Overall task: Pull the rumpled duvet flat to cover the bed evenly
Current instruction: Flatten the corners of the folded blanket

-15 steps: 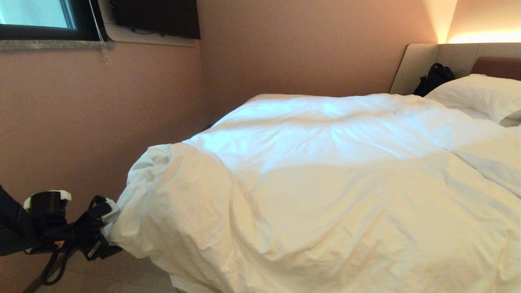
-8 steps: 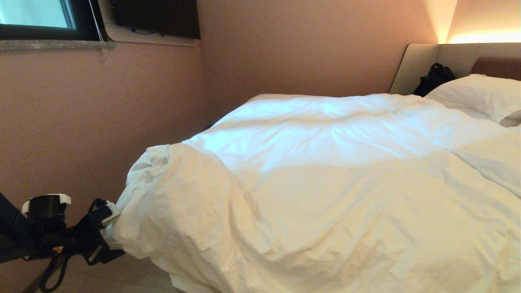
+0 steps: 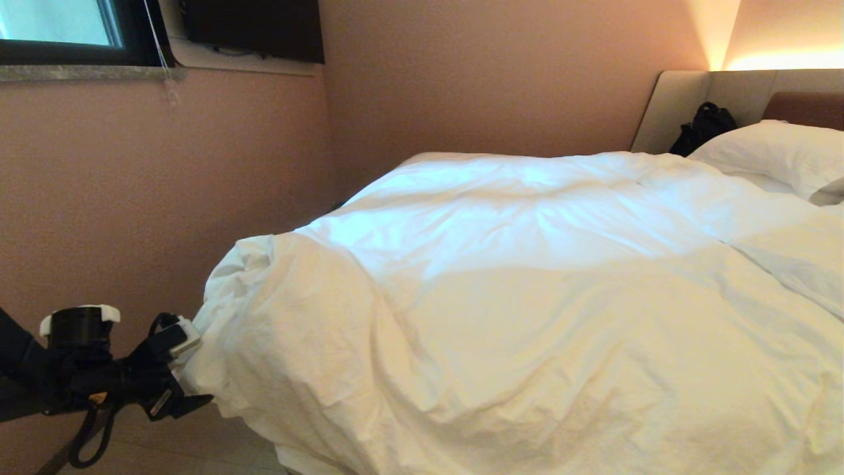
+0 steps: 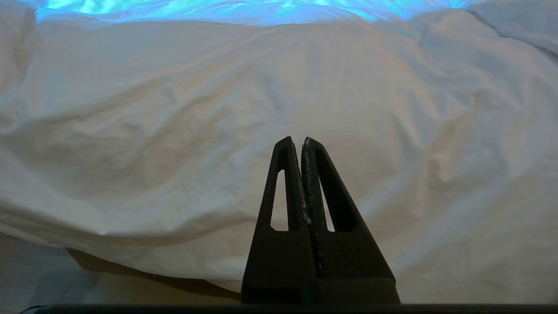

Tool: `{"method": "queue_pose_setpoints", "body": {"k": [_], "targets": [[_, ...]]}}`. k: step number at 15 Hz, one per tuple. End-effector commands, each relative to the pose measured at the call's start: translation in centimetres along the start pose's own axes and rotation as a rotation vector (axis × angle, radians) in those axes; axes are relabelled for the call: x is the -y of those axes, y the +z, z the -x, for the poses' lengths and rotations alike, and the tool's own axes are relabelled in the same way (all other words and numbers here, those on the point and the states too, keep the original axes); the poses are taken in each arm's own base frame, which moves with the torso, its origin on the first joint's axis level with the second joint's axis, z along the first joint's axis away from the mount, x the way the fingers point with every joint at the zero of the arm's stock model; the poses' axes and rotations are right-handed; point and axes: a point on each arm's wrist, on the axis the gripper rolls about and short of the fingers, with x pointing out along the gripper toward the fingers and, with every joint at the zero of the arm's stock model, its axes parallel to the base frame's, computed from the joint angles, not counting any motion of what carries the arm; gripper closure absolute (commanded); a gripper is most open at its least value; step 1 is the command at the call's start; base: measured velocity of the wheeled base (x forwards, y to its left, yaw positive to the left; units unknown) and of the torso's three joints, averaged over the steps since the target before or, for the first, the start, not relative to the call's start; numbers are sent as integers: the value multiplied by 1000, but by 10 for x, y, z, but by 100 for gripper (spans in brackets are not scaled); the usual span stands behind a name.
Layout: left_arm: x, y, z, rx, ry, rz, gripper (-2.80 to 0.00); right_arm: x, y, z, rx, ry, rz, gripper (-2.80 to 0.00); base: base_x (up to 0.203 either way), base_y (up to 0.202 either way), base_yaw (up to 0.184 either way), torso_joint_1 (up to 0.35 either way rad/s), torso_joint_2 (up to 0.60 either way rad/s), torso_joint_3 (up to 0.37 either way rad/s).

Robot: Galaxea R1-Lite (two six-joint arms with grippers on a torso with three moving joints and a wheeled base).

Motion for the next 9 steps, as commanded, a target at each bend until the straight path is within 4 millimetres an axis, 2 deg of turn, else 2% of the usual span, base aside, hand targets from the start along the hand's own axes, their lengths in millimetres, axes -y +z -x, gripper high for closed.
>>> {"method": "queue_pose_setpoints", "body": {"k": [1, 4, 5, 9], "targets": [[0, 3, -2, 16, -5, -10, -280, 0, 0, 0, -1, 1, 1, 0, 0, 0, 0, 0, 0, 0], [0, 8, -3, 52, -26, 19, -280, 0, 0, 0, -1, 1, 1, 0, 0, 0, 0, 0, 0, 0], [0, 9, -3, 63, -28, 22, 0, 0, 0, 0, -1, 1, 1, 0, 0, 0, 0, 0, 0, 0], [2, 9, -1, 64, -32, 30, 0, 0, 0, 0, -1, 1, 1, 0, 0, 0, 0, 0, 0, 0]]}}
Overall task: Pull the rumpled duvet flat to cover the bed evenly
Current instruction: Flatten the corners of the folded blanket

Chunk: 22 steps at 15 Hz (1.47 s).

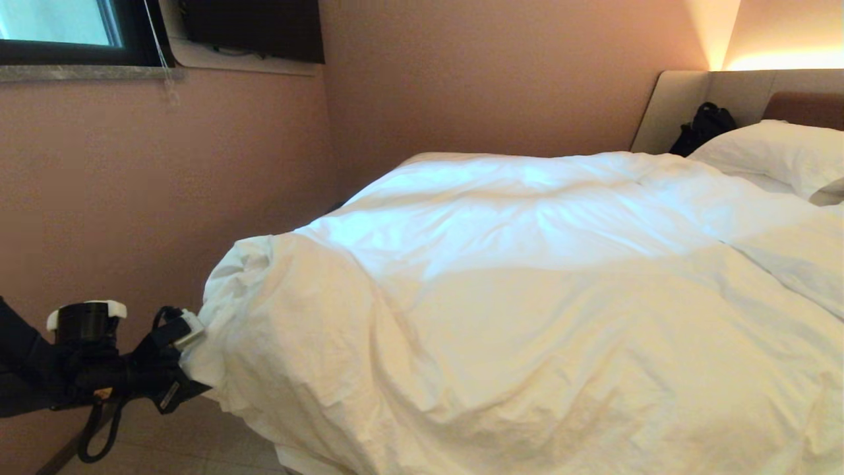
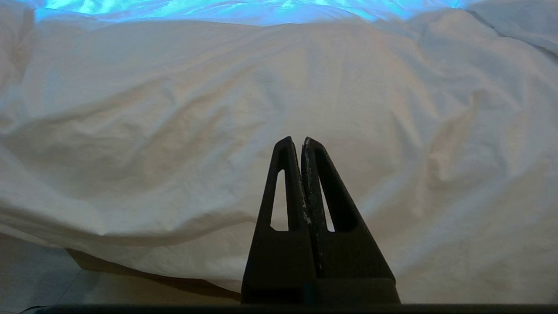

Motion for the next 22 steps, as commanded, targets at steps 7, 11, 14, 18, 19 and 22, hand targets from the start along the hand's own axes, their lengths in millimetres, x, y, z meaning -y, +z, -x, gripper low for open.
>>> {"method": "queue_pose_setpoints", "body": {"k": [7, 11, 14, 18, 19, 22], "targets": [[2, 10, 19, 36, 14, 33, 0, 0, 0, 0, -1, 2, 0, 0, 0, 0, 0, 0, 0, 0], [-4, 29, 41, 74, 60, 231, 0, 0, 0, 0, -1, 2, 0, 0, 0, 0, 0, 0, 0, 0], [-9, 38, 61, 93, 132, 380, 0, 0, 0, 0, -1, 2, 0, 0, 0, 0, 0, 0, 0, 0], [-22, 29, 80, -52, 412, 512, 0, 0, 0, 0, -1, 2, 0, 0, 0, 0, 0, 0, 0, 0], [-27, 25, 90, -57, 475, 579, 0, 0, 0, 0, -1, 2, 0, 0, 0, 0, 0, 0, 0, 0], [-35, 15, 119, -32, 585, 724, 0, 0, 0, 0, -1, 2, 0, 0, 0, 0, 0, 0, 0, 0]]}}
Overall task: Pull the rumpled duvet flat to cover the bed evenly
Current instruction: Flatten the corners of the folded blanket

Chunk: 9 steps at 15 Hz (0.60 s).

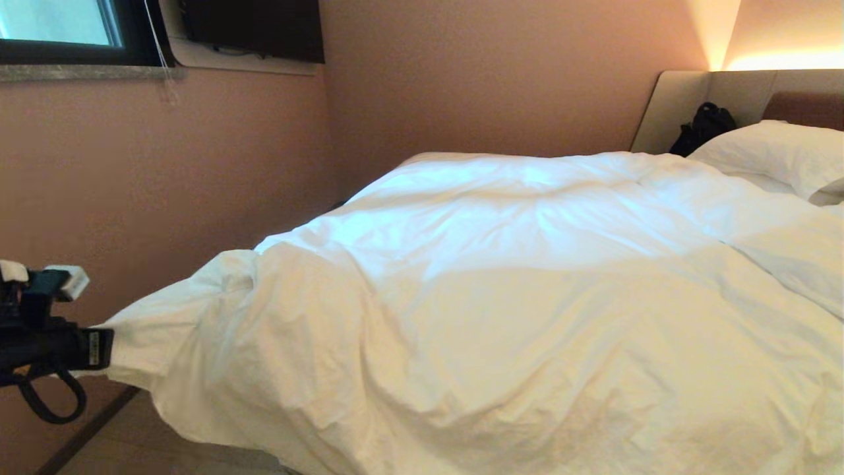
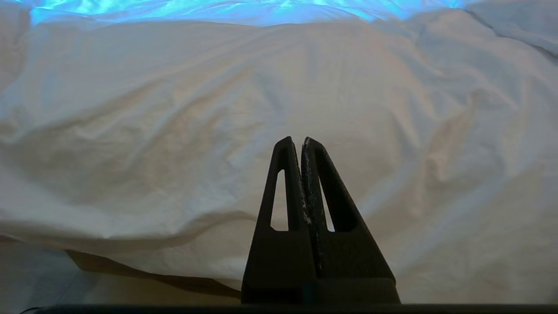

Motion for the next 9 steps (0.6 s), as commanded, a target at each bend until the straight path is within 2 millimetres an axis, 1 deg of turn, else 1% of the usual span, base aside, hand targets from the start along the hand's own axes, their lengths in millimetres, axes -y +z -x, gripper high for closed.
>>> {"method": "queue_pose_setpoints", "body": {"k": [1, 4, 5, 9], "targets": [[-18, 2, 16, 34, 74, 73, 0, 0, 0, 0, -1, 2, 1, 0, 0, 0, 0, 0, 0, 0], [-41, -4, 22, 28, 165, 140, 0, 0, 0, 0, -1, 2, 1, 0, 0, 0, 0, 0, 0, 0], [-44, -6, 24, 25, 176, 149, 0, 0, 0, 0, -1, 2, 1, 0, 0, 0, 0, 0, 0, 0], [-72, -20, 35, 10, 268, 222, 0, 0, 0, 0, -1, 2, 1, 0, 0, 0, 0, 0, 0, 0]]}}
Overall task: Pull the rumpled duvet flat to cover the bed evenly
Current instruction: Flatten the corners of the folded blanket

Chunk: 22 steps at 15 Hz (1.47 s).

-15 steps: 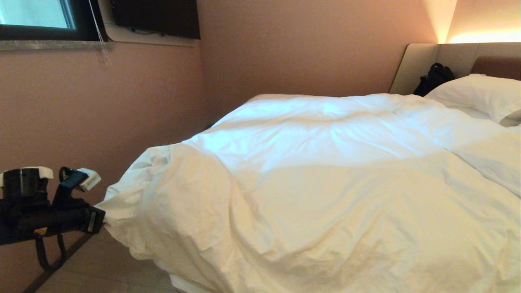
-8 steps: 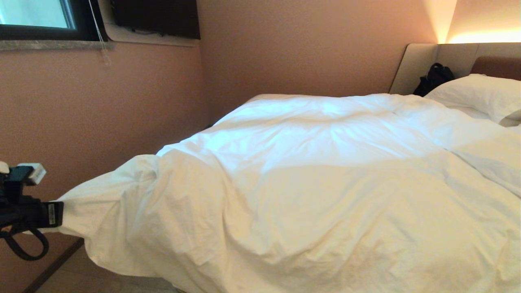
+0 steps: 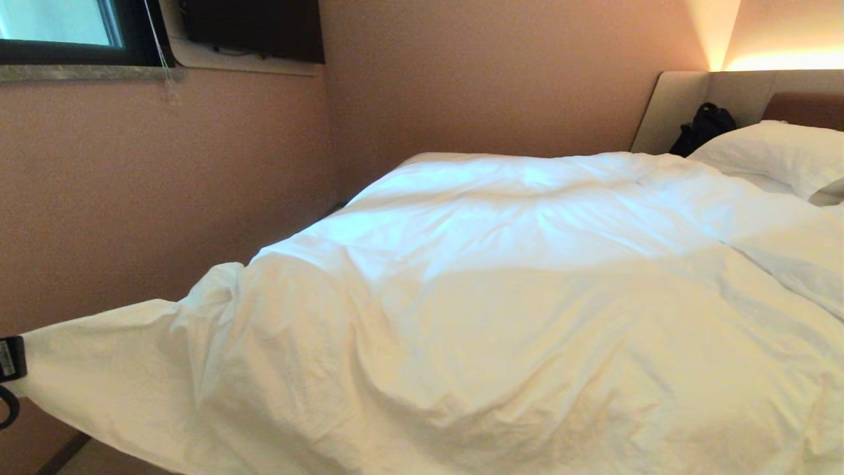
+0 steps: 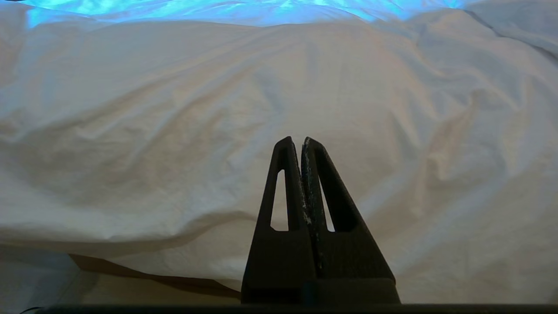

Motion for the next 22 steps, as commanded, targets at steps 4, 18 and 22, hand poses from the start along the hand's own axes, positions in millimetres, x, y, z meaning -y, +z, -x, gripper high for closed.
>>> {"method": "queue_pose_setpoints", "body": {"k": [4, 18, 22], "targets": [[-41, -8, 17, 8, 131, 109, 0, 0, 0, 0, -1, 1, 1, 0, 0, 0, 0, 0, 0, 0], [-128, -59, 10, -106, 359, 354, 0, 0, 0, 0, -1, 1, 1, 0, 0, 0, 0, 0, 0, 0], [-151, -82, -6, -124, 400, 390, 0, 0, 0, 0, -1, 1, 1, 0, 0, 0, 0, 0, 0, 0]]}}
